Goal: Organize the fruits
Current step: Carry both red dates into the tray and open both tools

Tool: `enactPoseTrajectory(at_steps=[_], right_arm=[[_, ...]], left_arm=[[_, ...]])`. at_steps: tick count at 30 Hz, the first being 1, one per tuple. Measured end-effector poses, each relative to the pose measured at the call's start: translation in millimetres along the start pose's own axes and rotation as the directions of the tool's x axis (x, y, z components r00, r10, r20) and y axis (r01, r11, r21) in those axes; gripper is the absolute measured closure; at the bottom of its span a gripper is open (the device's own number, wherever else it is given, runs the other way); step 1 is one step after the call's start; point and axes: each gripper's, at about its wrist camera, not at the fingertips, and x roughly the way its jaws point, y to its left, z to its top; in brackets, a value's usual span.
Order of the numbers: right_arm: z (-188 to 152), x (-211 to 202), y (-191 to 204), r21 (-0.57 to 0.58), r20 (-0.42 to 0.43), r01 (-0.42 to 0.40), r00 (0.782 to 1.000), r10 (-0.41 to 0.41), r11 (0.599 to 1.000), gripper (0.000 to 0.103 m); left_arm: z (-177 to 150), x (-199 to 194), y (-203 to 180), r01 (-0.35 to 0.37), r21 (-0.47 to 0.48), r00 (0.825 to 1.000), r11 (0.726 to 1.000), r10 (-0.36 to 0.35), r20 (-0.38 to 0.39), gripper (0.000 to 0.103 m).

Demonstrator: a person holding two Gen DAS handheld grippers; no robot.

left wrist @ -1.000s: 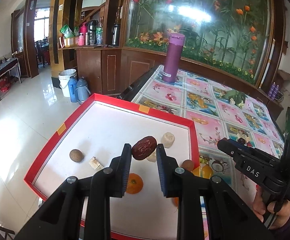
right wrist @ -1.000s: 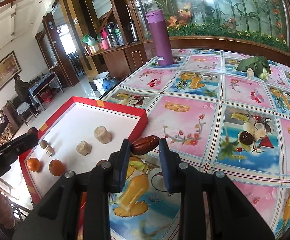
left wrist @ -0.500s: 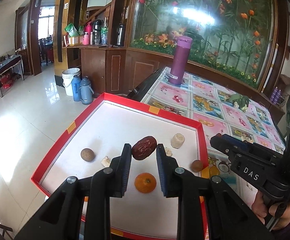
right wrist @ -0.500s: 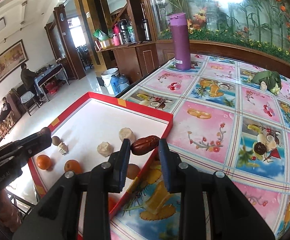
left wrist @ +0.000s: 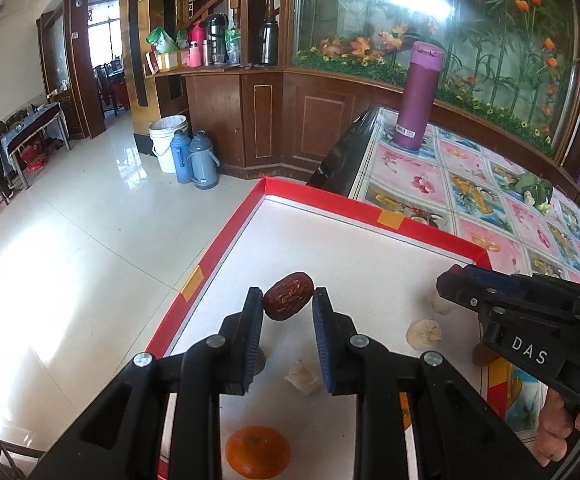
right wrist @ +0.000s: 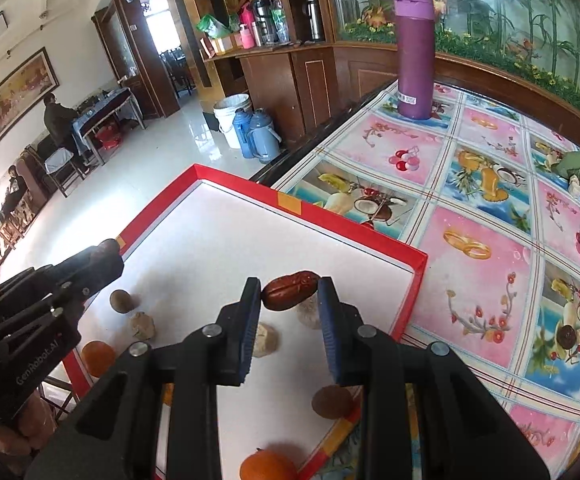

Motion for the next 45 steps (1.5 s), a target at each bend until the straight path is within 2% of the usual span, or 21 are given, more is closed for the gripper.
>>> enactPoseTrajectory(at_steps=[5, 24, 41, 45], right_arm=[[3.1, 22.3, 9.3, 0.013, -0.057, 0.013, 0.998, -0.012, 1.0, 0.072], [5.5, 31.1, 30.4, -0.042, -0.044, 0.074, 0.996, -0.076, 0.996, 0.072], [15.1, 31.8, 34.1, -0.018, -0.026, 0.056, 0.998, -0.057, 0.998, 0.072], [14.8, 44.4, 31.2, 0.0, -0.058, 0.055, 0.997, -0.055, 0.999, 0.072]], left_arm=[[-8.6, 8.2, 4.6, 0.002, -0.002, 0.999, 1.0, -0.002, -0.041, 0.079], [-11.3, 13.9, 17.5, -0.005, -0.006, 0.999, 1.0, 0.005, -0.047, 0.079], [-10.2, 16.1, 15.9, -0.01, -0.002, 0.999, 1.0, 0.01, -0.049, 0.079], [-10.2, 16.6, 14.9, -0.013, 0.002, 0.999, 1.0, 0.013, -0.048, 0.079]])
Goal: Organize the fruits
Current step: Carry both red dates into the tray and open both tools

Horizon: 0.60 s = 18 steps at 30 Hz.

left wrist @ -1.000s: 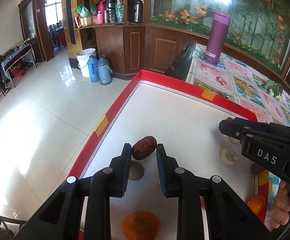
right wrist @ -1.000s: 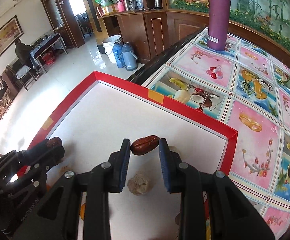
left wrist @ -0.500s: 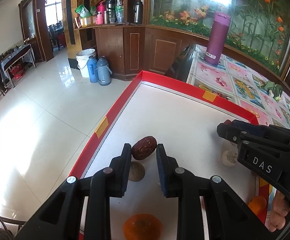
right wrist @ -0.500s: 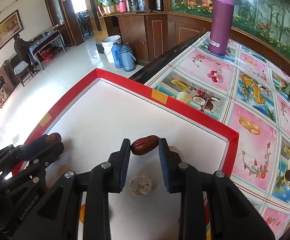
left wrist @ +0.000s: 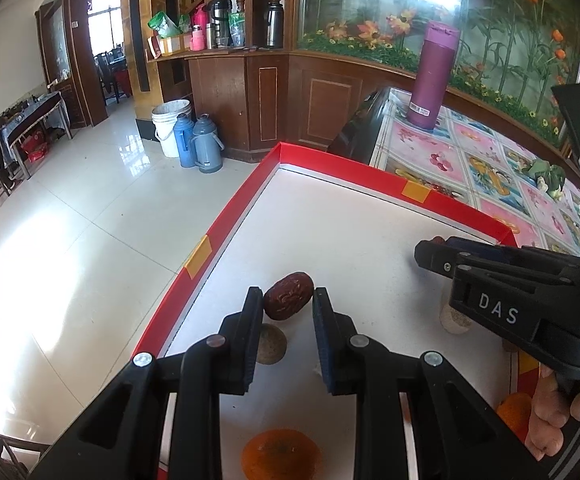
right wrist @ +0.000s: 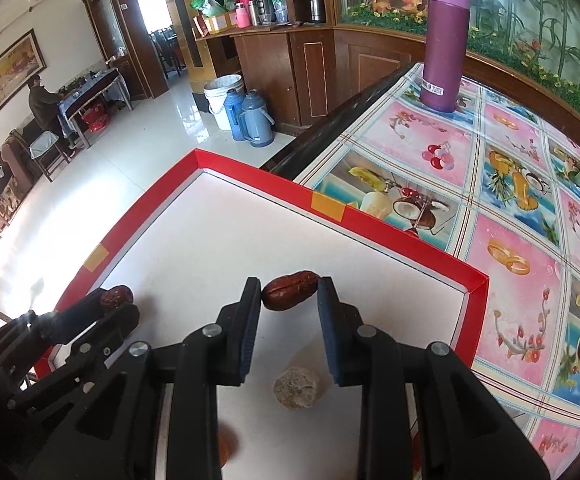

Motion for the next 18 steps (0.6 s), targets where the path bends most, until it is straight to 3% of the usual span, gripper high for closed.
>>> enactPoseTrajectory(at_steps=[8, 18], right_arm=[[-2.4, 12.5, -11.6, 0.031, -0.045, 0.002, 0.999, 0.0, 1.0, 0.071], [-3.7, 6.1, -21.1, 0.057, -0.062, -0.035, 0.997, 0.039, 0.998, 0.071]], left_arm=[[-0.3, 1.2, -1.8, -0.032, 0.008, 0.999, 0.999, 0.032, -0.002, 0.078], [1.8, -14.2, -5.1, -0.058, -0.005, 0.998, 0.998, 0.058, 0.022, 0.058]])
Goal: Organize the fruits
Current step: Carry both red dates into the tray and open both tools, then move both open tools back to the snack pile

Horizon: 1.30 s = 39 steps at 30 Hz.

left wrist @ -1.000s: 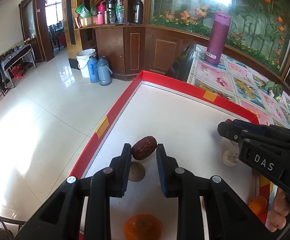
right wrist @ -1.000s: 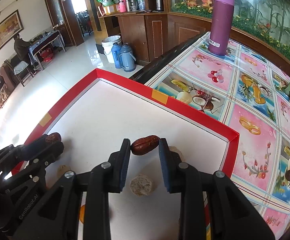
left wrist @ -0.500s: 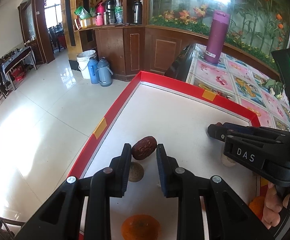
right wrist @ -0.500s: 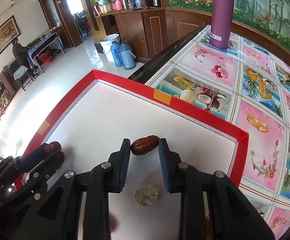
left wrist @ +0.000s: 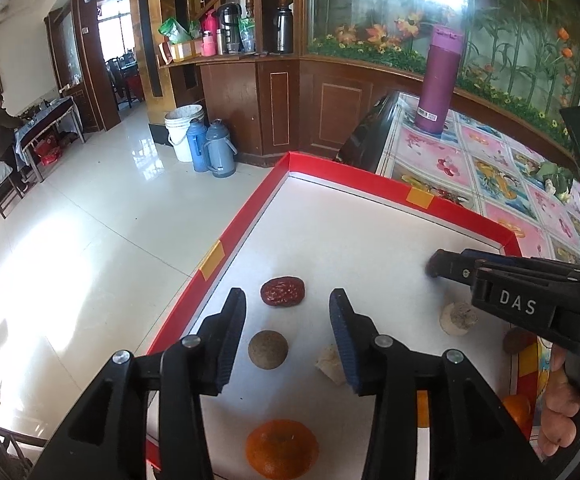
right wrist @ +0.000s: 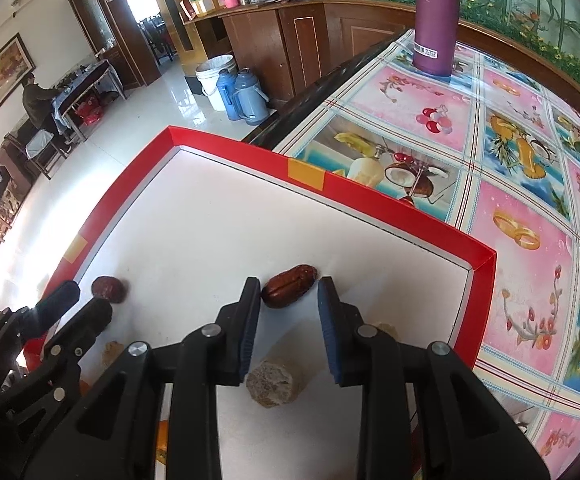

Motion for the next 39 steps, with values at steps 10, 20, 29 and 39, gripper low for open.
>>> enactPoseTrajectory(at_steps=[10, 20, 29, 39], right_arm=[[-10.6, -61.0, -48.5, 0.074, 0.121, -0.051, 0.992, 0.041, 0.996, 0.071], [-51.5, -151.3, -164.8, 0.219, 0.258, -0.034, 0.966, -0.024, 0.975, 0.071], [-98.2, -191.2, -264.7, 0.382, 0.288, -0.038, 0.954, -0.08, 0.923, 0.071], [-108.8, -149.1, -304.9, 0.504, 0.232, -0.119, 0.973, -0.001, 0.856, 0.071]], left_arm=[[3.3, -35.3, -29.0, 0.021, 0.037, 0.997, 0.999, -0.023, 0.067, 0.049], [1.6, -57.4, -89.5, 0.069, 0.152, 0.992, 0.986, -0.084, 0.094, 0.047], [-12.9, -64.3, -161.2, 0.127, 0.28, 0.988, 0.952, -0.148, 0.055, 0.045], [-25.9, -59.4, -213.8, 0.167, 0.366, 0.984, 0.915, -0.177, -0.005, 0.044]])
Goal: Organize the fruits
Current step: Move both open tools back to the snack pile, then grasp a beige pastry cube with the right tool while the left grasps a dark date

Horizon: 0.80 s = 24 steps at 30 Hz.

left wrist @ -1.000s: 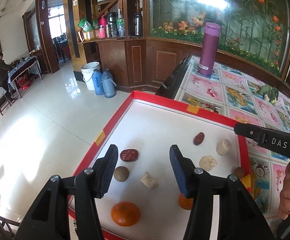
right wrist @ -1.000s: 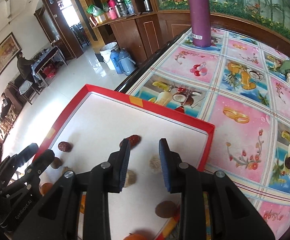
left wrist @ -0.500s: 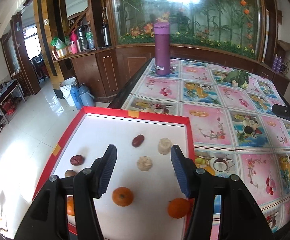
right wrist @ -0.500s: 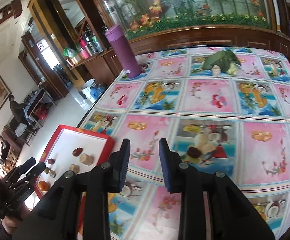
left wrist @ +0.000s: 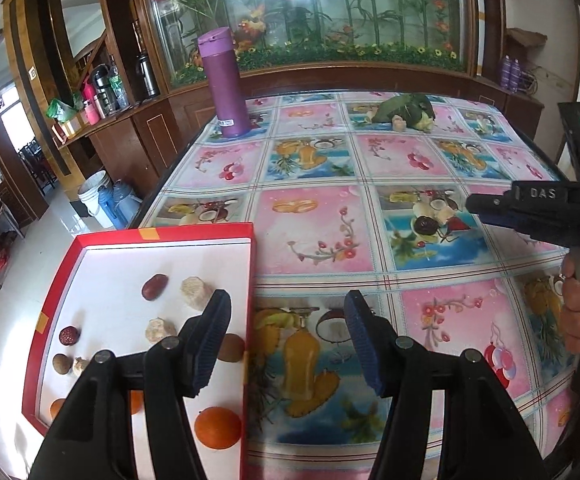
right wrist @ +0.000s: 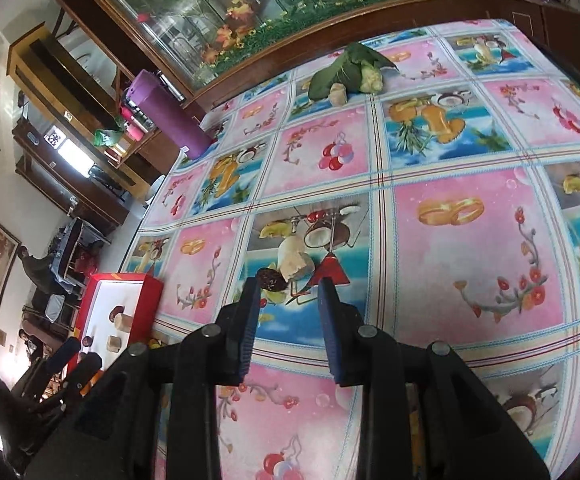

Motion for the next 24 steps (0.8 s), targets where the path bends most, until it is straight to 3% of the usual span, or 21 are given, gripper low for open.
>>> enactPoseTrajectory(at_steps=[7, 11, 19, 22, 24], right_arm=[[10.9, 36.3, -0.7, 0.103, -0.046, 0.011, 0.999, -0.006, 0.995, 0.071], [13.2, 46.5, 2.0, 0.106, -0.061, 0.071, 0.996, -0.065, 0.992, 0.071], [18.5, 57.6, -0.2, 0.117, -0.068, 0.075, 0.995, -0.067, 0.99, 0.072], [20.2, 59.0, -2.1, 0.1, -0.071, 0.08, 0.995, -0.074, 0.992, 0.083], [22.4, 57.1, -6.5, 0.113, -0.074, 0.06, 0.996, -0.052, 0.992, 0.084]], left_arm=[[-0.6, 8.9, -3.7, 0.01, 0.007, 1.0, 1.0, -0.01, -0.02, 0.044], [3.9, 15.3, -5.5, 0.021, 0.007, 1.0, 1.0, -0.02, -0.024, 0.044], [14.3, 31.4, -23.0, 0.043, 0.038, 0.998, 0.998, -0.042, -0.04, 0.043], [21.4, 39.4, -34.3, 0.052, 0.048, 0.998, 0.997, -0.05, -0.048, 0.043], [27.6, 44.8, -44.3, 0.06, 0.059, 0.997, 0.996, -0.057, -0.045, 0.043]])
